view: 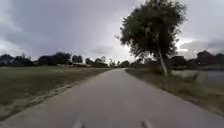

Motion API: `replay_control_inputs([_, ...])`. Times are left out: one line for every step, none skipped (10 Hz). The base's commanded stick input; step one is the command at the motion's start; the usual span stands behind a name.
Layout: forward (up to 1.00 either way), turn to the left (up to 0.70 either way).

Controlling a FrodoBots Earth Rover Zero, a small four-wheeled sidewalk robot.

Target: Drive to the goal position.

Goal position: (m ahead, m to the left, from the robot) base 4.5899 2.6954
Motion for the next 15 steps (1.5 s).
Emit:
replay_control_inputs([1.00, 0.00])
replay_control_inputs([1.00, 0.40])
replay_control_inputs([1.00, 0.40])
replay_control_inputs([1.00, 0.40])
replay_control_inputs([1.00, 0.40])
replay_control_inputs([1.00, 0.40])
replay_control_inputs([1.00, 0.15])
replay_control_inputs([1.00, 0.00])
replay_control_inputs([1.00, 0.00])
replay_control_inputs([1.00, 0.00])
replay_control_inputs([1.00, 0.00])
replay_control_inputs([1.00, 0.00])
replay_control_inputs([1.00, 0.00])
replay_control_inputs([1.00, 0.00])
replay_control_inputs([1.00, 0.00])
